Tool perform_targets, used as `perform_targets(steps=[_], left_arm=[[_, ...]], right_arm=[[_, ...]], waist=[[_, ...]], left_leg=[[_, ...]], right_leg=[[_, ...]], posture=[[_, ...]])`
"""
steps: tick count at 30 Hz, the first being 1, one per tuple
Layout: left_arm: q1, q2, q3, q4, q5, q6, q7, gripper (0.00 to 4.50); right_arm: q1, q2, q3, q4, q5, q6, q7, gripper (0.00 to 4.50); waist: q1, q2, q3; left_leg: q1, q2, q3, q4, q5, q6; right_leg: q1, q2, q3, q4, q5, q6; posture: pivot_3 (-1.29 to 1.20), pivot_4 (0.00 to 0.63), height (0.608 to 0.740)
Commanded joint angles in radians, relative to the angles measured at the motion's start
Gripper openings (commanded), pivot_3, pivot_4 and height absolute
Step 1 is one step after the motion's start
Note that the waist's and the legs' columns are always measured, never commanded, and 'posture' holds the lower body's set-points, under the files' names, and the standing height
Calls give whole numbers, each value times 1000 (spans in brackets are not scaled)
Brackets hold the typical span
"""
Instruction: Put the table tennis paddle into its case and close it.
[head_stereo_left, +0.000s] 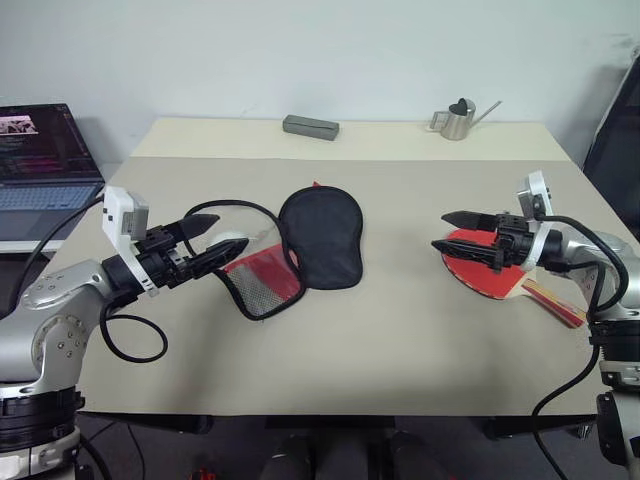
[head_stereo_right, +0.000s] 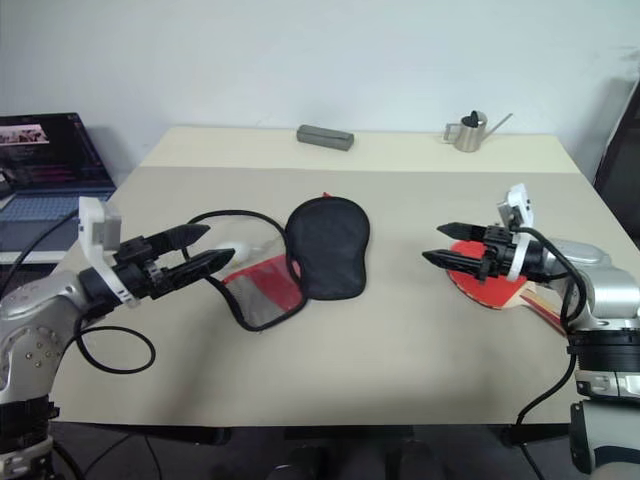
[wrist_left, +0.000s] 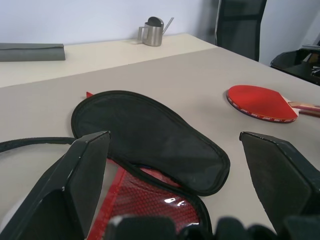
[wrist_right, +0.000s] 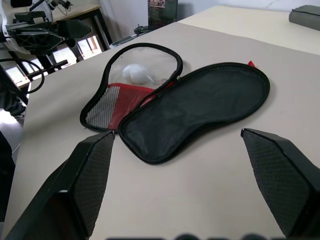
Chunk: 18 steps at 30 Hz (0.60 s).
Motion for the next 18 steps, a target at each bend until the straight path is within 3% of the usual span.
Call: perform_targets(steps=[1,10,13,18], left_arm=[[-9,23,34,-37,-23,0,-9,4500],[-9,24,37,-36,-21,2,-14,4500],[-52,24,25,23,60,-59,33,4500],[-65,17,32,28,62,-66,32,4500]], right_arm=[[-16,-7,-25,-31,26,-4,1,4438],[-14,-7,-25,-36,28,-2,-1,4438],[-26,48,13,-92,36,66,-71,4438],[-54,147,45,-83,-10,97,-214,4438]], waist=[[0,0,0],[-1,0,0],[-2,0,0],[-2,0,0]], left_leg=[[0,0,0,0,0,0],[0,0,0,0,0,0],[0,0,0,0,0,0],[0,1,0,0,0,0]], right_leg=[[0,0,0,0,0,0],[0,0,0,0,0,0],[0,1,0,0,0,0],[-1,2,1,1,1,-1]], posture=[[0,150,740],[0,150,740],[0,150,740],[0,150,740]])
